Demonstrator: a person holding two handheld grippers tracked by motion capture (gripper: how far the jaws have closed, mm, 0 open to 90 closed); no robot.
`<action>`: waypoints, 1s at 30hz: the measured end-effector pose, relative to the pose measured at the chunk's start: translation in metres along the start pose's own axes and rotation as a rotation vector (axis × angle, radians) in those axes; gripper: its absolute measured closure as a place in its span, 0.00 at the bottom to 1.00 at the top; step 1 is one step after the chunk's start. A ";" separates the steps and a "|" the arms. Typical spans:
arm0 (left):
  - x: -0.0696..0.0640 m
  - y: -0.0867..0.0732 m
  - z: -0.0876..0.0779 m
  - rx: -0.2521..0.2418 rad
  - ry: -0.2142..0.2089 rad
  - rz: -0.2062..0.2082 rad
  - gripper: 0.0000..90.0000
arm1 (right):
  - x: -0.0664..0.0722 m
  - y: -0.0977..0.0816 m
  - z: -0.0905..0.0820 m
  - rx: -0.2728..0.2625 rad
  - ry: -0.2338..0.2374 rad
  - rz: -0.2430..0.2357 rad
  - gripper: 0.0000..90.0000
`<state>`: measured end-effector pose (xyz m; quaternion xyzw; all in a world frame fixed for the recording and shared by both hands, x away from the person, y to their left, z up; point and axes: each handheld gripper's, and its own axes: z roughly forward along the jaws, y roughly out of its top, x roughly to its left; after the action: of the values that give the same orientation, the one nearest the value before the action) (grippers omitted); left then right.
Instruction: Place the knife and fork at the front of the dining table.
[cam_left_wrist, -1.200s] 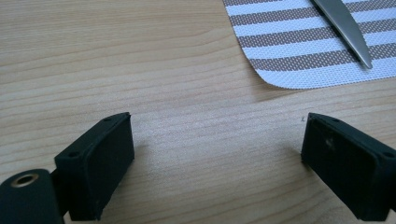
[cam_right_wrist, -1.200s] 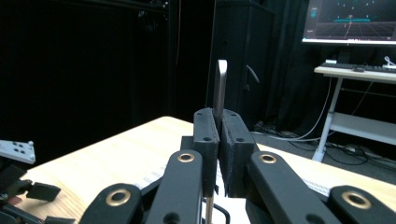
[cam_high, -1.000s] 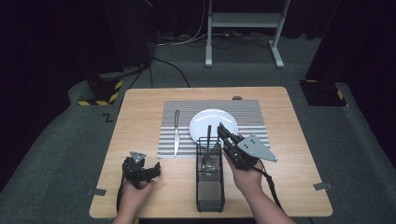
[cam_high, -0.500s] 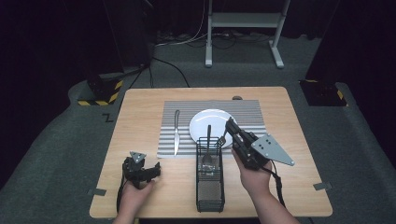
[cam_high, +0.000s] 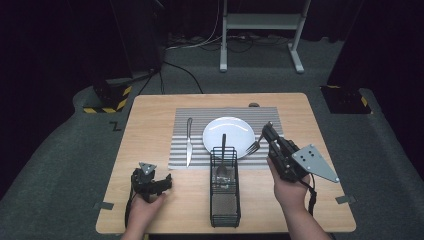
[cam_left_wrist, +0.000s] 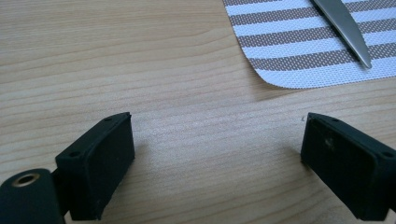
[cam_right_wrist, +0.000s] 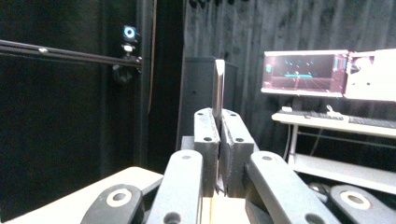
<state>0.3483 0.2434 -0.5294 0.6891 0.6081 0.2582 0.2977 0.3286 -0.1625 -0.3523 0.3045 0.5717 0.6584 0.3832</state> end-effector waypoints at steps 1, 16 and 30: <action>0.000 0.000 0.000 0.000 0.000 0.000 0.11 | -0.003 -0.003 -0.001 0.006 -0.008 0.000 0.96; 0.000 0.000 0.000 -0.002 0.000 -0.002 0.11 | -0.042 -0.051 -0.005 0.135 -0.102 0.021 0.96; -0.001 0.000 0.000 -0.004 0.002 -0.005 0.11 | -0.058 -0.090 0.012 0.258 -0.130 0.050 0.96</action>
<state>0.3479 0.2429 -0.5295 0.6868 0.6096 0.2595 0.2989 0.3833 -0.2007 -0.4369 0.4076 0.6178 0.5676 0.3606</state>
